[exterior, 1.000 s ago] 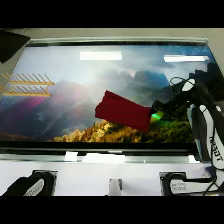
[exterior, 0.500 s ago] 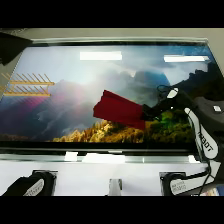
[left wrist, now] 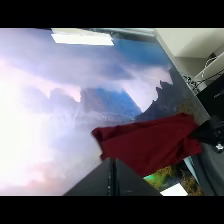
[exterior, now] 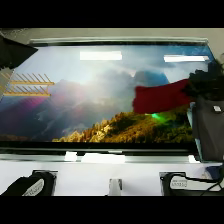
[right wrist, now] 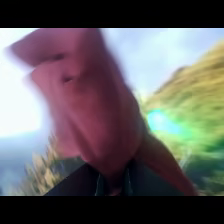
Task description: Fold the shirts.
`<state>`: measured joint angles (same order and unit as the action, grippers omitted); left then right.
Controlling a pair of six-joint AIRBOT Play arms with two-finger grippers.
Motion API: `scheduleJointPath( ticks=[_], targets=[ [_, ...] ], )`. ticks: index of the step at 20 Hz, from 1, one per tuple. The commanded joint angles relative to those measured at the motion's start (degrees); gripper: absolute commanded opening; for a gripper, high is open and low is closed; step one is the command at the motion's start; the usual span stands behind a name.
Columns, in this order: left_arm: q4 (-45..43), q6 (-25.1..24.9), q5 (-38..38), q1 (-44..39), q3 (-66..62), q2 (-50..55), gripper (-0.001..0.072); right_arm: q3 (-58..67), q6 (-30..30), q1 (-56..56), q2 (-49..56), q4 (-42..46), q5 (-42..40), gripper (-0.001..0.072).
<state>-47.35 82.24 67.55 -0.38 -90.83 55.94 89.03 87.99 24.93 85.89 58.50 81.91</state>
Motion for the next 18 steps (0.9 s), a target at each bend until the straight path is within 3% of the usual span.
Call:
scheduleJointPath(
  ticks=[1,7,12,15,18],
  targets=[
    [-0.76,-2.27,1.92,0.02,0.02,0.72,0.0034,8.98,1.03,11.98,-3.19,2.32,8.57,0.0029],
    [-1.51,-5.97,5.38,0.0,0.02,0.83,0.0034,15.32,5.7,25.86,-6.21,2.69,10.88,0.003],
    [-5.49,-5.97,7.15,0.02,0.02,0.87,0.0033,15.74,10.82,30.27,-7.89,3.48,9.62,0.003],
    [-5.64,-5.97,7.82,0.0,0.02,0.87,0.0033,15.72,11.06,30.27,-8.28,11.37,14.95,0.003],
    [-5.66,-5.99,8.31,0.02,0.02,0.87,0.0034,15.13,10.14,30.27,-8.28,24.92,18.47,0.003]
  ],
)
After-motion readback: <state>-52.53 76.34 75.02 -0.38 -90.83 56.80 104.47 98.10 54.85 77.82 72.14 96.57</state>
